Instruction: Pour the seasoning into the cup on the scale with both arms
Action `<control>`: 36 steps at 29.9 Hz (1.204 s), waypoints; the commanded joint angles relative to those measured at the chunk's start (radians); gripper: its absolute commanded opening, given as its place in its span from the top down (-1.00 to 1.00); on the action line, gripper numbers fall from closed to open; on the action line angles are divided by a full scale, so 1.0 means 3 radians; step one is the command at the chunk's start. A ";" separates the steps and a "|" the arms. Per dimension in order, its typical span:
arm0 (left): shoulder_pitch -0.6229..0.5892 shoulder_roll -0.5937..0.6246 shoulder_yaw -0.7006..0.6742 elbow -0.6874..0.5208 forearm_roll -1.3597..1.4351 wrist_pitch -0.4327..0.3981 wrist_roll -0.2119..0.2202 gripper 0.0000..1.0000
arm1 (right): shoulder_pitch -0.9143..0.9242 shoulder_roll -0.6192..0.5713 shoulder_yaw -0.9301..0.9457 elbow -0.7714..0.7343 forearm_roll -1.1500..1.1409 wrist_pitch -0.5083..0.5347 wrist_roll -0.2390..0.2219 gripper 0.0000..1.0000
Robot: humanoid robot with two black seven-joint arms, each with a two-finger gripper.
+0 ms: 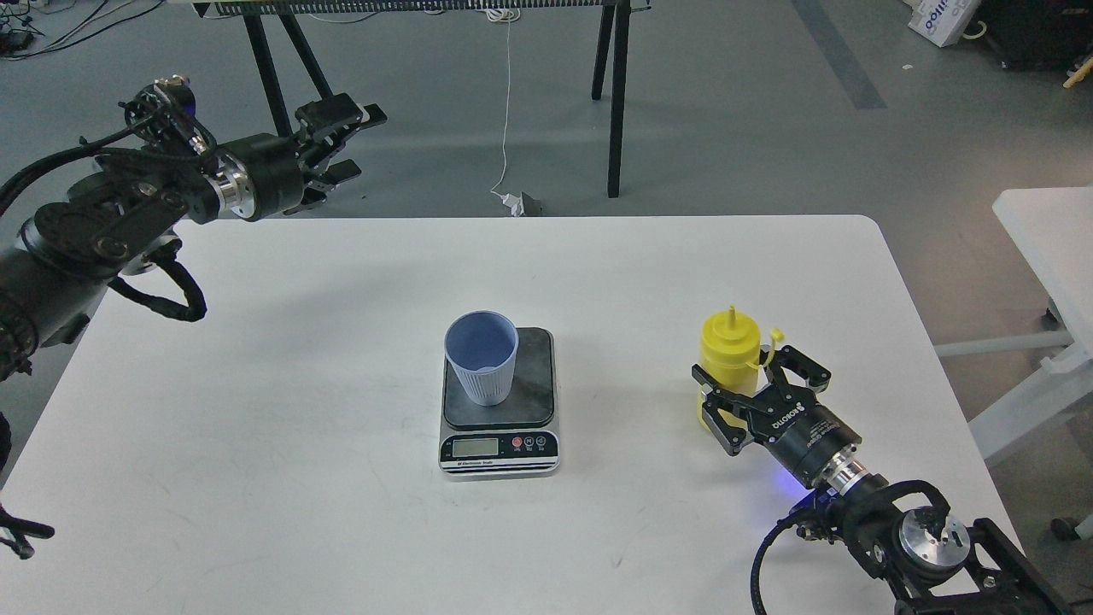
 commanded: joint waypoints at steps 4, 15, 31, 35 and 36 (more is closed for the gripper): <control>0.0005 0.0000 0.0005 -0.0005 0.0000 0.0000 0.0000 -0.99 | -0.0164 -0.0065 -0.0002 0.0090 0.0027 -0.0001 0.0000 -0.84; 0.0005 -0.0021 0.0005 0.0000 0.0005 0.0000 0.0000 -0.99 | -0.0777 -0.0442 0.0034 0.0754 0.0287 -0.0001 0.0000 -0.84; -0.0347 0.0470 -0.0006 -0.0035 0.0061 0.0000 0.0000 -0.99 | -0.0887 -0.2293 0.0453 0.1430 0.1330 -0.0001 0.0000 -0.85; -0.0730 0.0613 -0.0016 -0.0071 0.0423 0.0000 0.0000 -0.99 | -0.0295 -0.2544 0.0316 0.1063 0.1351 -0.0001 0.0000 -0.87; -0.0853 0.0654 -0.0016 -0.0132 0.0526 0.0000 0.0000 -0.99 | -0.0060 -0.2555 0.0173 0.0905 0.1351 -0.0001 0.0000 -0.87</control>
